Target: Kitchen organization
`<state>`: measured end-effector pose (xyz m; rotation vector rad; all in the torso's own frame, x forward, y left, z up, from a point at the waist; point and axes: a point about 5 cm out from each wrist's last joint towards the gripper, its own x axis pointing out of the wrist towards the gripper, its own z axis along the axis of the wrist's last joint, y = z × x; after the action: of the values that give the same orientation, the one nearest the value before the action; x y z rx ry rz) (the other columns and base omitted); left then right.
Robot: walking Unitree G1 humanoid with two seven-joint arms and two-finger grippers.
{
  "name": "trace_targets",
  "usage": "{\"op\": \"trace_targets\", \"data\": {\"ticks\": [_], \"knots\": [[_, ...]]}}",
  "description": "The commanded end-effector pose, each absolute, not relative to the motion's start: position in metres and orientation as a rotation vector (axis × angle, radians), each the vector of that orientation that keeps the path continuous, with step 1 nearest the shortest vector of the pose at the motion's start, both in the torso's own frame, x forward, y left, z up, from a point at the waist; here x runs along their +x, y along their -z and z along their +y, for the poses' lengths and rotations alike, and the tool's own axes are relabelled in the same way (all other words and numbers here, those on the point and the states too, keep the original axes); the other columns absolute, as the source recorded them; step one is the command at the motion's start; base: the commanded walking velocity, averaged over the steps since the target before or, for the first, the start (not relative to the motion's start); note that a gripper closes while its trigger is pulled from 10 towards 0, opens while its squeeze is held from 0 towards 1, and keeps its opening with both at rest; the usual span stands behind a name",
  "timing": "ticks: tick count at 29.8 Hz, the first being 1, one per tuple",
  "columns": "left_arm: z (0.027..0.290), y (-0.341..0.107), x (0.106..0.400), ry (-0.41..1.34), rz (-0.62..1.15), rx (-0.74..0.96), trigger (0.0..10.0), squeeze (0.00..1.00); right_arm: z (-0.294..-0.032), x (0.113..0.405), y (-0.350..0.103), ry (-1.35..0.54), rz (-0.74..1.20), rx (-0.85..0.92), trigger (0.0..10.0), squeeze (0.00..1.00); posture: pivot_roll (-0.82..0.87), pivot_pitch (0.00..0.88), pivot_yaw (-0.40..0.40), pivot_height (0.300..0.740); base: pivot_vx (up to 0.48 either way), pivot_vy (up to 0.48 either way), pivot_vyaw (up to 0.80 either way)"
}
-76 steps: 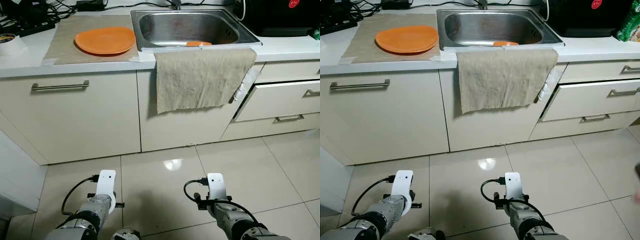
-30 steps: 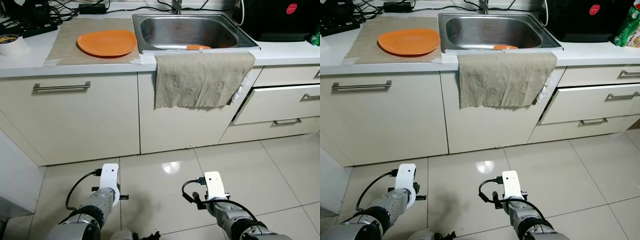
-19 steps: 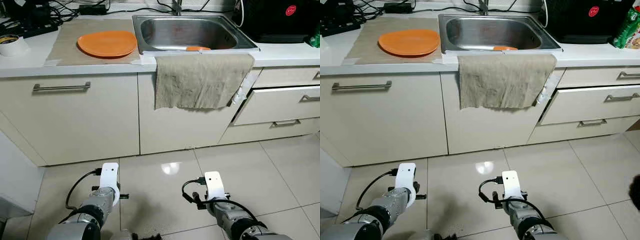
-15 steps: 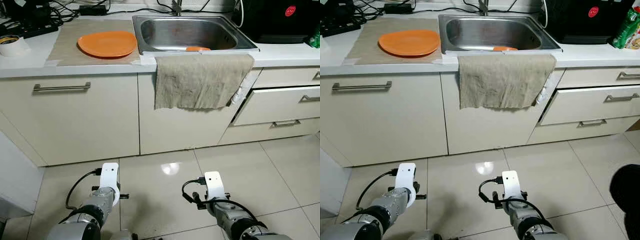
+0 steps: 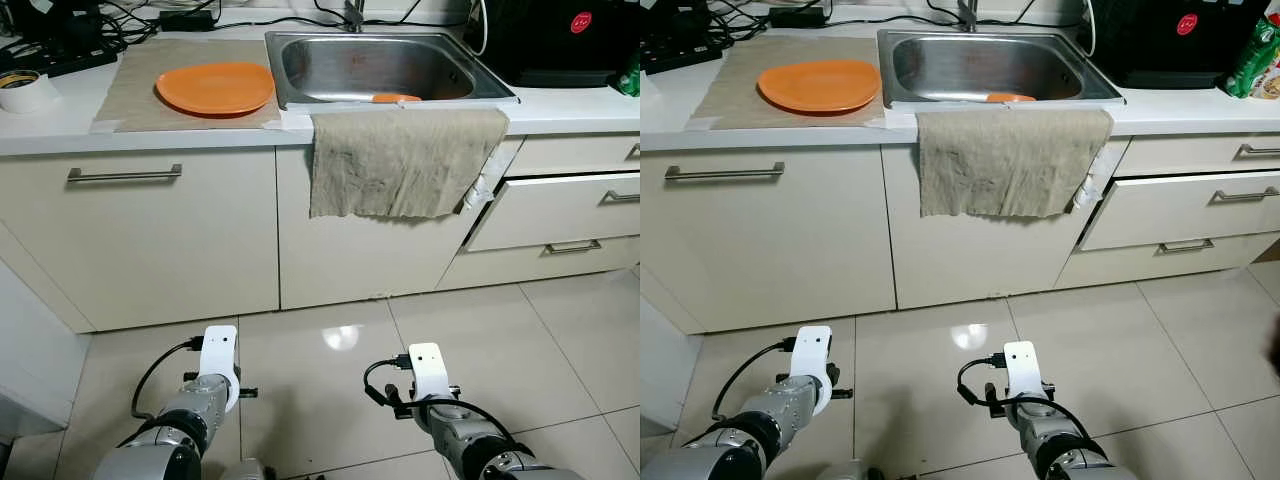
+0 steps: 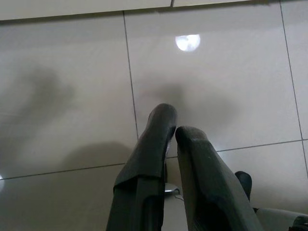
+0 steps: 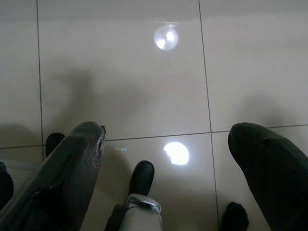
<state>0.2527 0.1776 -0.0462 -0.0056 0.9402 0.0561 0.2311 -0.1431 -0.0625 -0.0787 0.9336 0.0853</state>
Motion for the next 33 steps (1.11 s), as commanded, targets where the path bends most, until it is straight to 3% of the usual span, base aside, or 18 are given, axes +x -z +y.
{"op": "trace_targets", "data": {"ticks": [1,8,33], "knots": [[0.175,0.044,0.256,-0.053,0.932,-0.012,10.0,0.00,-0.145,0.233,0.061,-0.086,0.930,-0.087,10.0,0.00,0.13,0.002,-0.063,0.740,0.000,0.000,0.00],[0.152,0.056,0.242,0.045,0.983,0.021,10.0,0.00,-0.154,0.231,0.063,-0.043,0.930,-0.063,10.0,0.00,0.07,0.023,-0.044,0.740,0.000,0.000,0.00],[0.135,0.055,0.243,0.104,0.982,0.007,10.0,0.00,-0.176,0.250,0.048,0.050,0.883,-0.019,10.0,0.00,0.05,0.000,-0.040,0.740,0.000,0.000,0.00]]}}
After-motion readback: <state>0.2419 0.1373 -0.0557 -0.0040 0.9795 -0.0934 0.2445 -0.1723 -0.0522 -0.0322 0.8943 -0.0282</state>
